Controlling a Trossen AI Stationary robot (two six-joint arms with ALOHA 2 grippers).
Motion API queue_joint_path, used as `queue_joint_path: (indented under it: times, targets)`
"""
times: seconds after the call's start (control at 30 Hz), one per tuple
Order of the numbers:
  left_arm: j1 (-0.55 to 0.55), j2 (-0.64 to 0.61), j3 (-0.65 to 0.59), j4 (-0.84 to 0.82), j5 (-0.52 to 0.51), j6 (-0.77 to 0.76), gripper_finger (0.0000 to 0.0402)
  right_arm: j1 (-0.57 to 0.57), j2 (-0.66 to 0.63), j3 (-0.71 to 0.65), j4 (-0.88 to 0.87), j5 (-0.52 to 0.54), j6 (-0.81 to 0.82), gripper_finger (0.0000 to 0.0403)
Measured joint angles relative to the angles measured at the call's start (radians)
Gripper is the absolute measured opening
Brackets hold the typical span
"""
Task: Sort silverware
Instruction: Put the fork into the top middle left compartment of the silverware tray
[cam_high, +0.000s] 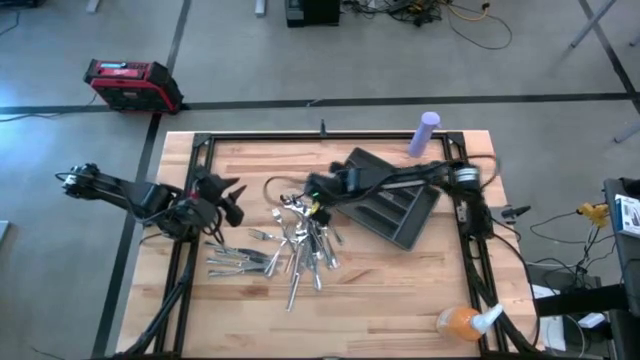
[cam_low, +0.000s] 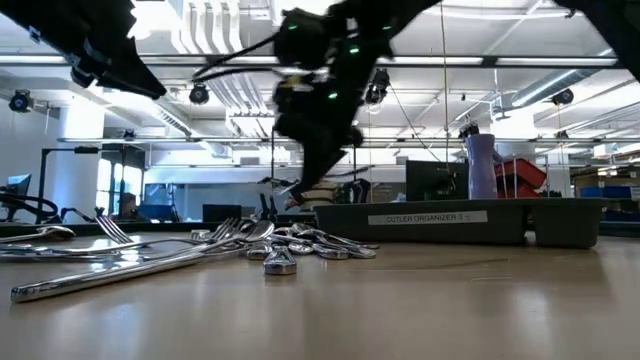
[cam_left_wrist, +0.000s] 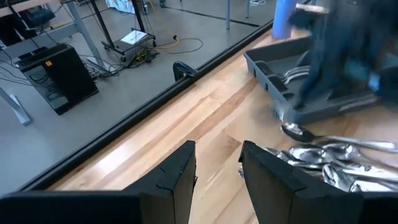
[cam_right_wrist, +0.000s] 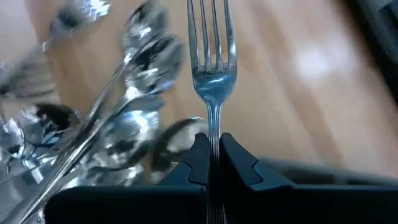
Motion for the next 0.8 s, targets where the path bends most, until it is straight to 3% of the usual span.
queue_joint_path:
  times: [0.17, 0.33, 0.53, 0.8]
  targets:
    - [0.0, 0.022, -0.022, 0.019, 0.0, 0.0, 0.0119, -0.073, -0.24, -0.265, 0.026, 0.008, 0.015, 0.0]
    - [0.0, 0.044, -0.035, 0.097, 0.0, 0.047, 0.0119, -0.165, -0.385, -0.462, 0.075, -0.022, 0.058, 0.0]
    - [0.0, 0.072, -0.039, 0.155, -0.001, 0.079, 0.0119, -0.272, -0.391, -0.614, 0.195, -0.165, 0.081, 0.0]
    - [0.0, 0.076, -0.039, 0.155, 0.026, 0.079, 0.0119, -0.33, -0.329, -0.659, 0.238, -0.219, 0.042, 0.0]
